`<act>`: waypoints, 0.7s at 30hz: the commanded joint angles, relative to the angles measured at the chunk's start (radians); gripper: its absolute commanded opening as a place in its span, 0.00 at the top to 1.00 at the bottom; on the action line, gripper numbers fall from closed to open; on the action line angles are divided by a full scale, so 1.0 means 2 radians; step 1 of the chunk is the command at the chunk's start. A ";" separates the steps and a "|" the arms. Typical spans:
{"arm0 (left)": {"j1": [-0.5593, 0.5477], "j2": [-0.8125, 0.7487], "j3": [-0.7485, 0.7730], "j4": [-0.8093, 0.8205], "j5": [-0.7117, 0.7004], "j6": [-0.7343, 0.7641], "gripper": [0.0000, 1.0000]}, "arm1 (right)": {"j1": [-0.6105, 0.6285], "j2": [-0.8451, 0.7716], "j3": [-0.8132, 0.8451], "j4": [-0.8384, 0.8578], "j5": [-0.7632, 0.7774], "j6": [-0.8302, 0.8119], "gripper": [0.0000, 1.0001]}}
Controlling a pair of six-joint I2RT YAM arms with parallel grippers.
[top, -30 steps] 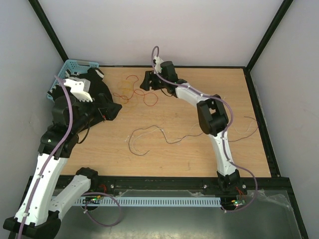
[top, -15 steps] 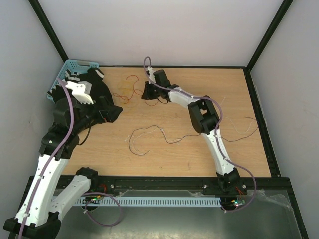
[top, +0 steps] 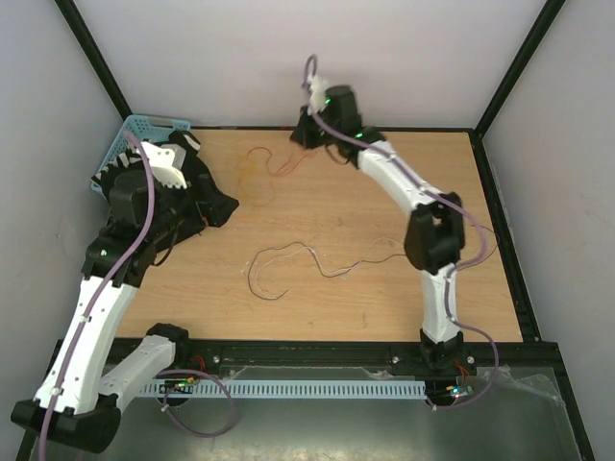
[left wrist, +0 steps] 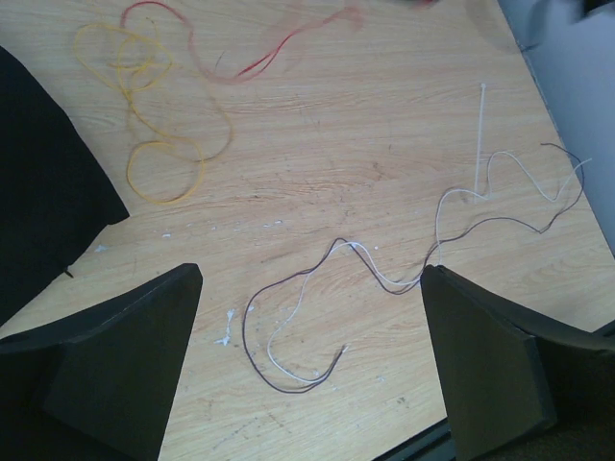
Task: Zip-tie the wires
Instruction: Pick up the cable at the center of the board.
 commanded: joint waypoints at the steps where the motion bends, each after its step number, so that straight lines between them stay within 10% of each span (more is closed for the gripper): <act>1: 0.008 0.025 0.040 0.005 0.012 0.025 0.01 | -0.034 -0.101 0.024 -0.006 -0.018 -0.024 1.00; 21: 0.007 0.130 0.078 0.180 0.151 -0.052 0.01 | -0.098 -0.253 0.099 -0.070 -0.066 -0.047 1.00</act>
